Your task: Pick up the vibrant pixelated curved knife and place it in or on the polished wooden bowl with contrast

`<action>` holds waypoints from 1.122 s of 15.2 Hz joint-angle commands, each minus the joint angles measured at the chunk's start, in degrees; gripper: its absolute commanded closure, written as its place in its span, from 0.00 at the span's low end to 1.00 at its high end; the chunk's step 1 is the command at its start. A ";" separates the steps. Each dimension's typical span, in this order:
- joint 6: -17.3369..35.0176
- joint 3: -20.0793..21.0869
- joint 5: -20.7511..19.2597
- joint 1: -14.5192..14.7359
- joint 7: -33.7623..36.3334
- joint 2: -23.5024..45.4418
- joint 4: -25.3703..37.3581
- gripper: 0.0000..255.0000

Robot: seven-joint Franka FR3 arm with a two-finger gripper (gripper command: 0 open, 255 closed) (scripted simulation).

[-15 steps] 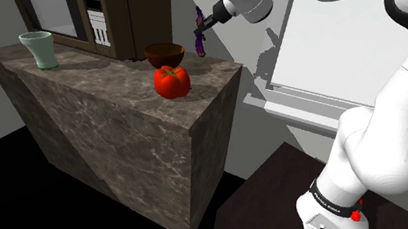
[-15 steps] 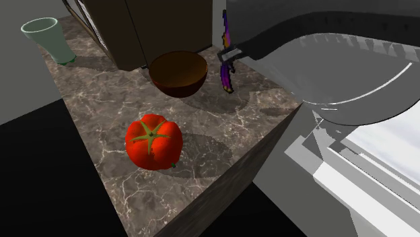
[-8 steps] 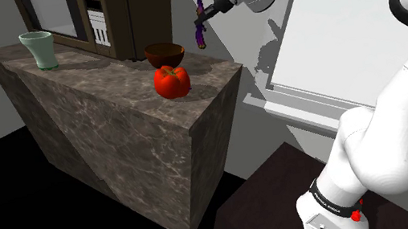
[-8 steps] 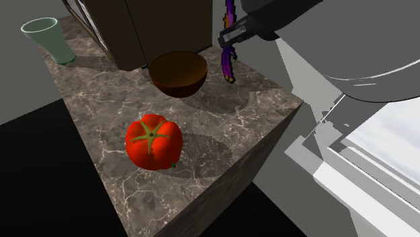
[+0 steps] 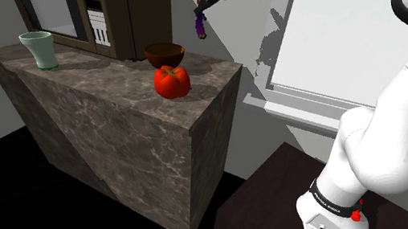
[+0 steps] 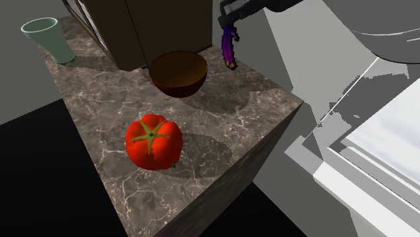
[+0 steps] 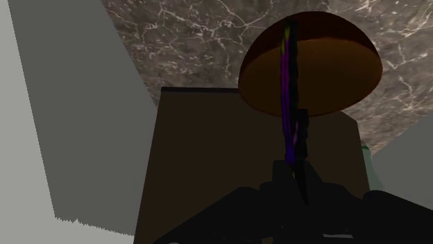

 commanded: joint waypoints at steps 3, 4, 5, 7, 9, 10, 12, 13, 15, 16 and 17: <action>-1.81 0.11 -0.31 0.14 1.68 1.89 3.65 1.00; -2.01 0.19 0.45 0.44 2.13 3.85 5.61 1.00; -2.27 0.28 1.20 0.67 2.59 5.85 7.66 1.00; -2.99 0.52 2.64 0.88 3.62 9.95 12.06 1.00; -3.97 0.87 3.97 0.75 4.84 14.20 16.89 1.00; -4.56 1.06 4.58 0.58 5.53 16.39 19.49 1.00; -5.94 1.49 5.66 0.01 7.11 20.91 25.13 1.00; -6.76 1.70 6.14 -0.39 8.01 23.27 28.21 1.00; -7.16 2.16 6.86 -0.95 8.89 26.26 31.54 1.00; -6.41 2.29 7.08 -0.83 8.46 26.10 30.61 1.00; -5.66 2.42 7.31 -0.72 8.03 25.96 29.71 1.00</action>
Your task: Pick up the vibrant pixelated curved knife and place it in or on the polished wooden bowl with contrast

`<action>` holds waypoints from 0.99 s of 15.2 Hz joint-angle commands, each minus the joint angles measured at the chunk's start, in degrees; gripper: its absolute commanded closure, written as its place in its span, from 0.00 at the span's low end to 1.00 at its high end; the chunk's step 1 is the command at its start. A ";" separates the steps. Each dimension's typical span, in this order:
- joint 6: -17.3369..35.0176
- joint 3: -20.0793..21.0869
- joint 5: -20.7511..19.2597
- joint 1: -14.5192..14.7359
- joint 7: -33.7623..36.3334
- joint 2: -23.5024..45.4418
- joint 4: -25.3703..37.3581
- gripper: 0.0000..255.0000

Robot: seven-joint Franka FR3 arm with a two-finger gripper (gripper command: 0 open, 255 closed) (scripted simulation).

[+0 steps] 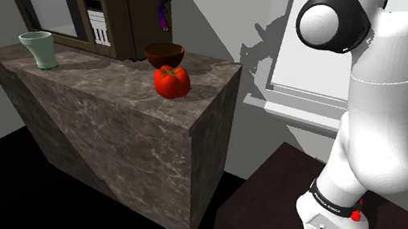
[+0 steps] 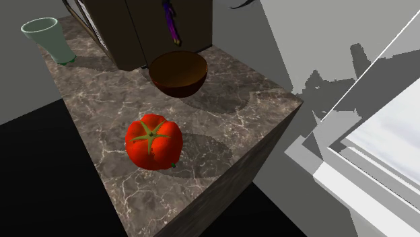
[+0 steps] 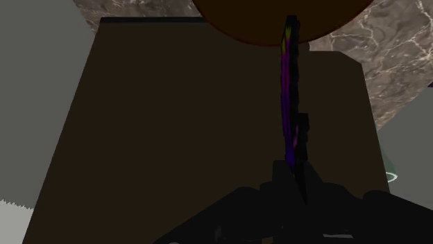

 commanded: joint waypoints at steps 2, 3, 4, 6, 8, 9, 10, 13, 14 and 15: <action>1.97 0.46 0.85 0.17 -1.02 0.28 -1.74 1.00; 2.67 0.61 1.14 0.24 -1.48 0.20 -2.56 1.00; 3.36 0.76 1.46 0.29 -1.94 0.13 -3.35 1.00; 4.72 1.10 2.14 0.35 -2.91 0.04 -4.86 1.00; 6.03 1.46 2.90 0.36 -3.91 0.02 -6.28 1.00; 6.67 1.66 3.30 0.35 -4.43 0.02 -6.95 1.00; 7.30 1.86 3.73 0.33 -4.96 0.05 -7.61 1.00; 8.58 2.30 4.66 0.25 -6.09 0.13 -8.89 1.00; 8.58 2.30 4.65 0.25 -6.09 0.13 -8.90 1.00; 8.58 2.30 4.66 0.25 -6.09 0.13 -8.89 1.00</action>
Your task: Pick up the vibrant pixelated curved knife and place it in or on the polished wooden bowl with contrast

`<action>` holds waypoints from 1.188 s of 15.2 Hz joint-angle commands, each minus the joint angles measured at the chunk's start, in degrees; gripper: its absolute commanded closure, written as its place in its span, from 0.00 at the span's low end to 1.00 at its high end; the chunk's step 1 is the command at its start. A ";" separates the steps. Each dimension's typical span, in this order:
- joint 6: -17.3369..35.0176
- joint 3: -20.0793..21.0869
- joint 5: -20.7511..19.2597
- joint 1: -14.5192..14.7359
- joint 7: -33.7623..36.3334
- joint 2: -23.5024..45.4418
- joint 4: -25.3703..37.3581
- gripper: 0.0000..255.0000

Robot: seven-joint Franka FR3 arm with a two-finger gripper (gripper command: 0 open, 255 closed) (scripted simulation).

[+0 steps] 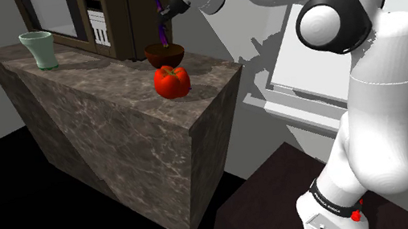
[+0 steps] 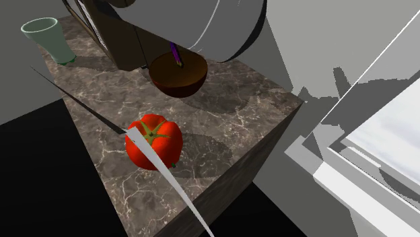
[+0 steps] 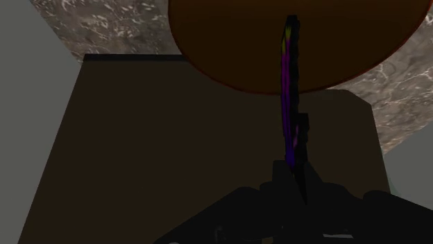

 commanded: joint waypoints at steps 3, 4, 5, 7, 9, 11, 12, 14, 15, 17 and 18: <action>0.13 0.04 0.10 -0.02 -0.14 -0.04 -0.16 1.00; 0.13 0.04 0.10 -0.02 -0.14 -0.04 -0.16 1.00; 0.13 0.04 0.10 -0.02 -0.14 -0.04 -0.16 1.00; 0.13 0.04 0.10 -0.02 -0.14 -0.04 -0.16 0.00; 0.13 0.04 0.10 -0.02 -0.14 -0.04 -0.16 0.00; 0.13 0.04 0.10 -0.02 -0.14 -0.04 -0.16 0.00; -0.03 -0.53 -1.07 0.68 0.26 -2.16 -1.86 0.00; -0.45 -1.64 -3.73 2.06 1.35 -6.33 -4.96 0.00; -0.65 -2.03 -4.92 2.55 1.90 -7.97 -6.09 0.00; -0.64 -2.00 -4.93 2.52 1.90 -7.98 -6.09 0.00; -0.64 -2.00 -4.93 2.52 1.91 -7.98 -6.09 0.00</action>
